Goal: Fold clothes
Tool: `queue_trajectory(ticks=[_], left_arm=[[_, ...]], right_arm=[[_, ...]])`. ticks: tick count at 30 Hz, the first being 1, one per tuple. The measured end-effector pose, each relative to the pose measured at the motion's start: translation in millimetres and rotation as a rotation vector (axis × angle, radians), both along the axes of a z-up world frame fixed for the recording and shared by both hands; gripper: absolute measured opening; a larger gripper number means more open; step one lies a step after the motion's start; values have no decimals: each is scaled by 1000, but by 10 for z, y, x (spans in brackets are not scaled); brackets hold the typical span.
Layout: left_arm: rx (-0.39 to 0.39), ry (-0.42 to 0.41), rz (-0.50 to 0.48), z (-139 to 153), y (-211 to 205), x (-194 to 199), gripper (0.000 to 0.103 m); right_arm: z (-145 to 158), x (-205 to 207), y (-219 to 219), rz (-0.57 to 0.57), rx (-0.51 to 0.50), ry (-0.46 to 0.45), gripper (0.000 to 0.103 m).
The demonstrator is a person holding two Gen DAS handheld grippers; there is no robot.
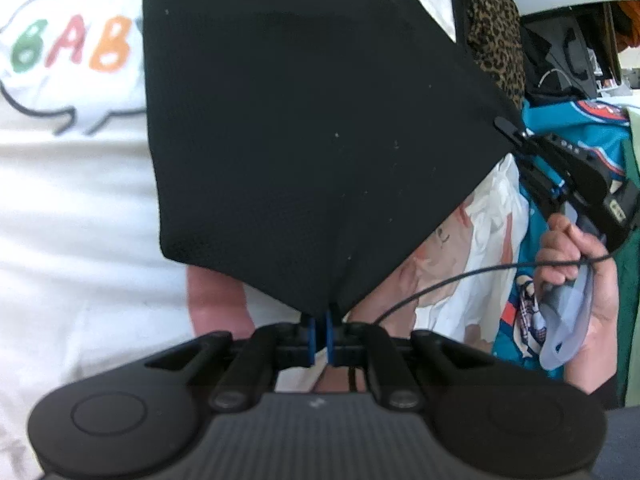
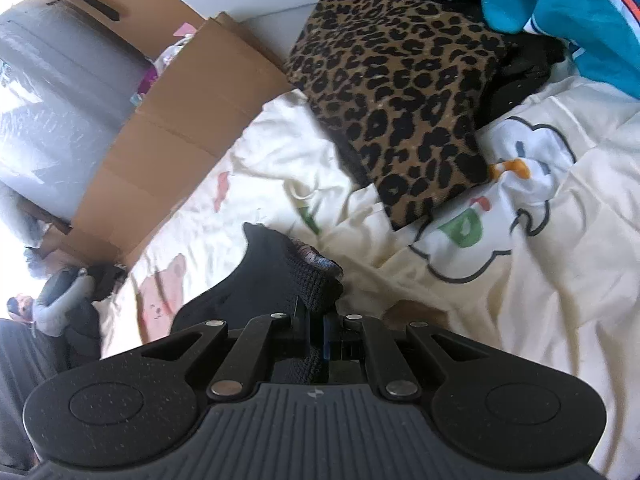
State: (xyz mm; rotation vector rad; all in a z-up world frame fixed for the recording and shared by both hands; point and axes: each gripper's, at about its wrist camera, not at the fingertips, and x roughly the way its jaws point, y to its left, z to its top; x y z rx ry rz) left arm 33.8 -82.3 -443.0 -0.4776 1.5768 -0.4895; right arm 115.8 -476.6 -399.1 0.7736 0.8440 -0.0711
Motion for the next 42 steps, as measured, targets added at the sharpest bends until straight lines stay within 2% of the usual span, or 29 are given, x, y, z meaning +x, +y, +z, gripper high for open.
queue_trajectory(ticks=[6,12,16,20,22,25,28,31,33,35,39,42], left_arm=[[9,9,-19,-255,-150,35,5],[40,24,2,-538,-292,29,5],[40,30,-8,-541,-272,38,6],[54,117,-38,-500,-101,72,9],[95,120,-127,-399,-128,150,9],[141,78,-255,-175,-114,311,15],[210,30,-321,48,-8,529,19],[256,-11,-366,252,90,807,23],[279,-39,-382,404,167,1061,23],[297,-90,-383,566,189,1281,32],[314,-159,-385,800,162,1663,34],[318,-181,-418,908,76,1923,34]], right_arm=[[-280,44,-109,-12,-22,52,4],[-561,75,-193,-54,17,90,5],[-635,73,-189,-74,27,98,5],[-619,40,-250,-94,59,112,9],[-571,9,-273,-96,66,120,14],[-492,-52,-277,-96,57,116,15],[-462,-123,-278,-107,80,116,18],[-461,-194,-251,-109,95,124,32],[-461,-234,-227,-106,108,126,32],[-464,-268,-197,-107,114,131,32],[-461,-305,-111,-103,109,154,33],[-460,-314,-42,-101,91,167,48]])
